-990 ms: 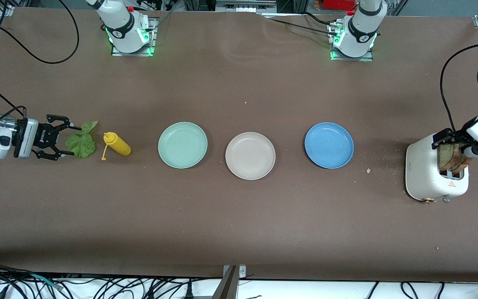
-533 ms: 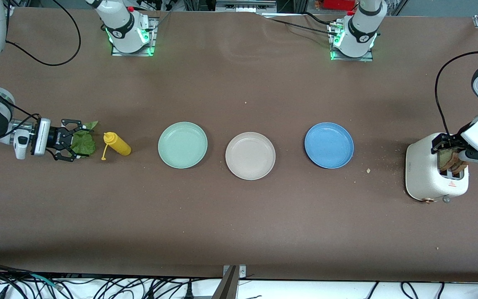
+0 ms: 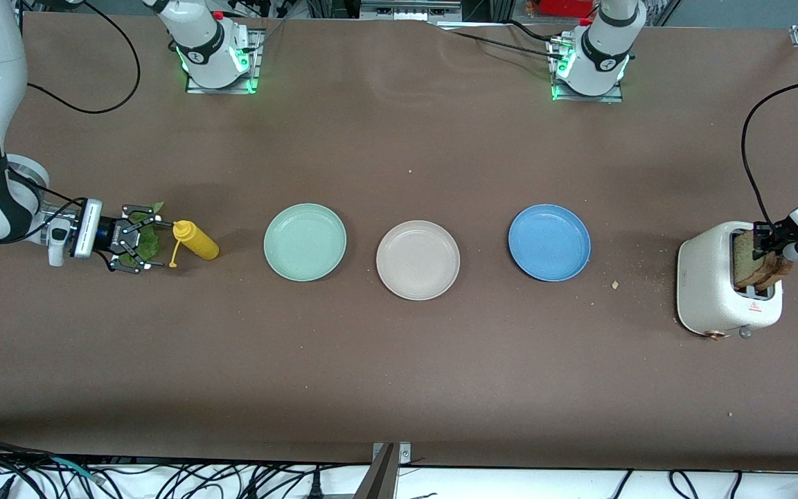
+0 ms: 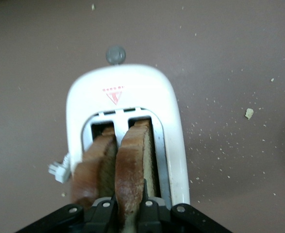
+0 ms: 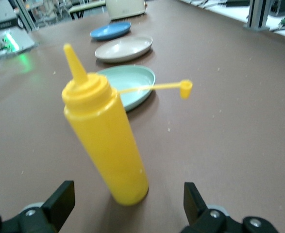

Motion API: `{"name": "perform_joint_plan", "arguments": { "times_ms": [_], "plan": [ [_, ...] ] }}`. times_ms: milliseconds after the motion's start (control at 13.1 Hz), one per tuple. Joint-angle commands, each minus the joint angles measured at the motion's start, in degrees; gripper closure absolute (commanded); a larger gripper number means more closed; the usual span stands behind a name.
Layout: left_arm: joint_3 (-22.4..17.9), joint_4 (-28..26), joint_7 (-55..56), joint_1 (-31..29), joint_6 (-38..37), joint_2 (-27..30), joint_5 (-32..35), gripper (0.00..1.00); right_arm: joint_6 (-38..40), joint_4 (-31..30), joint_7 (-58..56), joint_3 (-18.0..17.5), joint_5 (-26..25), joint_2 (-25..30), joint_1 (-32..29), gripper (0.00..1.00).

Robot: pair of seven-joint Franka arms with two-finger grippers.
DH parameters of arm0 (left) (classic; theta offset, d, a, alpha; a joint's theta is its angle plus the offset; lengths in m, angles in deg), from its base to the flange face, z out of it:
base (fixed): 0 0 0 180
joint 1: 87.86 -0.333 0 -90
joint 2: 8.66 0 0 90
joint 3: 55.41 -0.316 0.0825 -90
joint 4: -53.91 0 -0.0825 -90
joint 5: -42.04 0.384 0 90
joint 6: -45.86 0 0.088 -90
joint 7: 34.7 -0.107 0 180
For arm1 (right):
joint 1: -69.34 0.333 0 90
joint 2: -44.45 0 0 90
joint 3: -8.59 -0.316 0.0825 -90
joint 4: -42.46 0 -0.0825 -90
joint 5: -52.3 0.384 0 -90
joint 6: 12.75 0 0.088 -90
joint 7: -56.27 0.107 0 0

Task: Make sandwich in beige plate with both arms
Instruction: 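Grasp the toast with the left gripper while the right gripper grasps mustard, then lift the toast from the toaster and place it on the beige plate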

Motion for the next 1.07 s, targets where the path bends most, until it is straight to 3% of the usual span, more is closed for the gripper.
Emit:
{"name": "perform_joint_plan", "arguments": {
  "times_ms": [0,152,381,533,762,990],
  "plan": [
    [0.12,7.13,-3.81,-0.38,-5.40,-0.02,-1.16,1.00,0.80,-2.61,-1.70,-0.52,3.29,0.39,-0.26,0.01],
    [0.03,14.68,-3.81,-0.47,-15.67,-0.02,-1.16,1.00,1.15,-3.14,-1.79,-0.52,3.29,0.39,-0.26,0.01],
    [0.29,20.94,-3.38,-0.65,-26.94,0.24,-1.24,1.00,1.33,-3.06,-1.79,-0.52,3.38,0.39,-0.17,0.01],
    [0.65,21.31,-2.15,0.06,-29.34,0.24,-2.64,1.00,1.68,-3.06,-1.79,-0.52,3.38,0.39,-0.17,0.01],
    [1.26,21.39,3.81,2.95,-35.22,-1.51,-11.33,1.00,2.30,-3.06,-1.79,-0.52,3.38,0.39,-0.17,0.01],
    [2.76,21.66,16.01,9.96,-36.91,-4.49,-15.72,1.00,2.21,-3.06,-1.79,-0.52,3.38,0.39,-0.17,0.01]
  ]
}}
